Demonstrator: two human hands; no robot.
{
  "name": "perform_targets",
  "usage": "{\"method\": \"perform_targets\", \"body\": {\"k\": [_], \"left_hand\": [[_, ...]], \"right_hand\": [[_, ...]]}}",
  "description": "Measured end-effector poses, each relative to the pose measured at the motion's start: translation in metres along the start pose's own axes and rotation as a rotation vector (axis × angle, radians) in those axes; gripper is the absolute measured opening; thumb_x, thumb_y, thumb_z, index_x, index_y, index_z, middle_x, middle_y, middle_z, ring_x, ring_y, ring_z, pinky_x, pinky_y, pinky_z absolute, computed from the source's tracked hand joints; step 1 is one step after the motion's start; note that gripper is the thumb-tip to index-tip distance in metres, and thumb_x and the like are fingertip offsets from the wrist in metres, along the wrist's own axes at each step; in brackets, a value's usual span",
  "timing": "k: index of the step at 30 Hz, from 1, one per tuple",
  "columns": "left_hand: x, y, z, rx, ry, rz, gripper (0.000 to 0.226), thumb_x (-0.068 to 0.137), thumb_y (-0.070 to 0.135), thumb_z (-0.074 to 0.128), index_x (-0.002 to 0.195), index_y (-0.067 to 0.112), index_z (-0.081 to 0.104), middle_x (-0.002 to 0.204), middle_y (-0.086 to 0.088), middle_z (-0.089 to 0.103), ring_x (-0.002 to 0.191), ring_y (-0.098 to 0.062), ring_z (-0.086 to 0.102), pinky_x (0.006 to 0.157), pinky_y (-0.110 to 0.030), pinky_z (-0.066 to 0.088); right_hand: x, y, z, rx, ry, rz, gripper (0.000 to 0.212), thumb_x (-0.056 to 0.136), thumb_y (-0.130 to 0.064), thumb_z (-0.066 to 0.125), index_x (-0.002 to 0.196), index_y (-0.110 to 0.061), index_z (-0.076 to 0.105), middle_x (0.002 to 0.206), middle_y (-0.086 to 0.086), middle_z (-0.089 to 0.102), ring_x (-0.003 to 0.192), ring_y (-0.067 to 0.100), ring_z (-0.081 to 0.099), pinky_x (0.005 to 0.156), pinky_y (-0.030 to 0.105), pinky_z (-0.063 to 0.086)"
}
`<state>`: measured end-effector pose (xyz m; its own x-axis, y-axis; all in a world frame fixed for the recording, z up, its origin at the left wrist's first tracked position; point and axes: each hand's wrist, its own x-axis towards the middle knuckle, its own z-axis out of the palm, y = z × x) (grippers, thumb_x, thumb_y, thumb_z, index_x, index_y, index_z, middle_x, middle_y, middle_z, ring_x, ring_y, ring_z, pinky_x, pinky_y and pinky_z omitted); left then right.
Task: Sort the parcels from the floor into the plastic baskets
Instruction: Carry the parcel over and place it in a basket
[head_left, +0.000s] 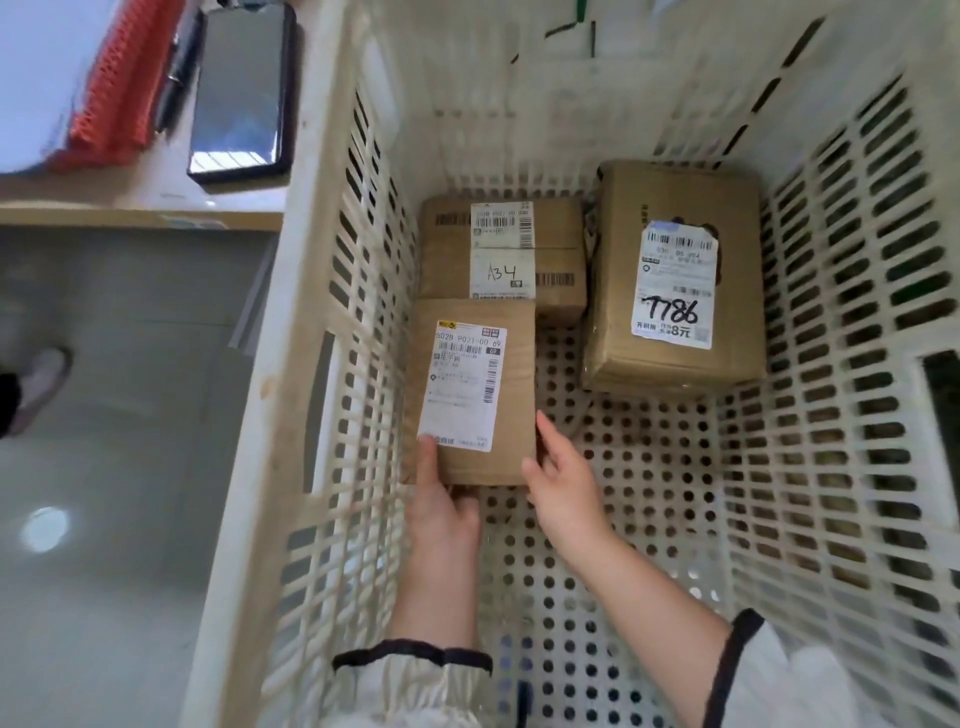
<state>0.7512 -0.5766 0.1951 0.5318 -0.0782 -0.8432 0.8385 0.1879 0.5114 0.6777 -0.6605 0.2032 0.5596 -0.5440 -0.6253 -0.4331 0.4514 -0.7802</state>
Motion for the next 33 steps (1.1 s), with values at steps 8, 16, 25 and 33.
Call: {"method": "perform_targets", "body": {"k": [8,16,25,33], "left_hand": [[0.013,0.003,-0.002,-0.273,-0.063,-0.039,0.024,0.089,0.033,0.061,0.100,0.012,0.064,0.098,-0.007,0.074,0.100,-0.024,0.067,0.099,-0.048,0.047],[0.019,0.000,-0.007,-0.251,-0.091,-0.054,0.026,0.088,0.034,0.061,0.100,0.011,0.063,0.094,-0.008,0.074,0.097,-0.024,0.067,0.097,-0.047,0.048],[0.028,-0.002,-0.012,-0.202,-0.059,-0.028,0.034,0.083,0.035,0.064,0.108,0.011,0.060,0.106,-0.009,0.070,0.100,-0.024,0.065,0.093,-0.045,0.051],[0.032,-0.005,-0.015,-0.050,0.017,-0.027,0.045,0.077,0.048,0.066,0.104,0.013,0.059,0.106,-0.010,0.068,0.102,-0.026,0.063,0.095,-0.046,0.049]], "right_hand": [[0.005,0.007,0.001,-0.049,-0.041,0.015,0.059,0.094,0.002,0.047,0.147,-0.018,0.028,0.128,-0.018,0.042,0.097,-0.023,0.045,0.080,-0.006,0.035],[0.004,0.006,-0.001,-0.084,-0.042,0.023,0.058,0.094,0.000,0.048,0.146,-0.018,0.028,0.144,-0.009,0.040,0.108,-0.016,0.044,0.083,-0.004,0.035],[0.006,0.010,0.004,-0.092,-0.030,0.003,0.058,0.095,-0.001,0.048,0.146,-0.017,0.028,0.135,-0.017,0.037,0.108,-0.019,0.041,0.084,-0.006,0.034],[0.006,0.013,0.007,-0.081,-0.021,-0.009,0.057,0.095,0.001,0.047,0.146,-0.015,0.028,0.139,-0.013,0.039,0.103,-0.025,0.045,0.088,-0.002,0.036]]}}
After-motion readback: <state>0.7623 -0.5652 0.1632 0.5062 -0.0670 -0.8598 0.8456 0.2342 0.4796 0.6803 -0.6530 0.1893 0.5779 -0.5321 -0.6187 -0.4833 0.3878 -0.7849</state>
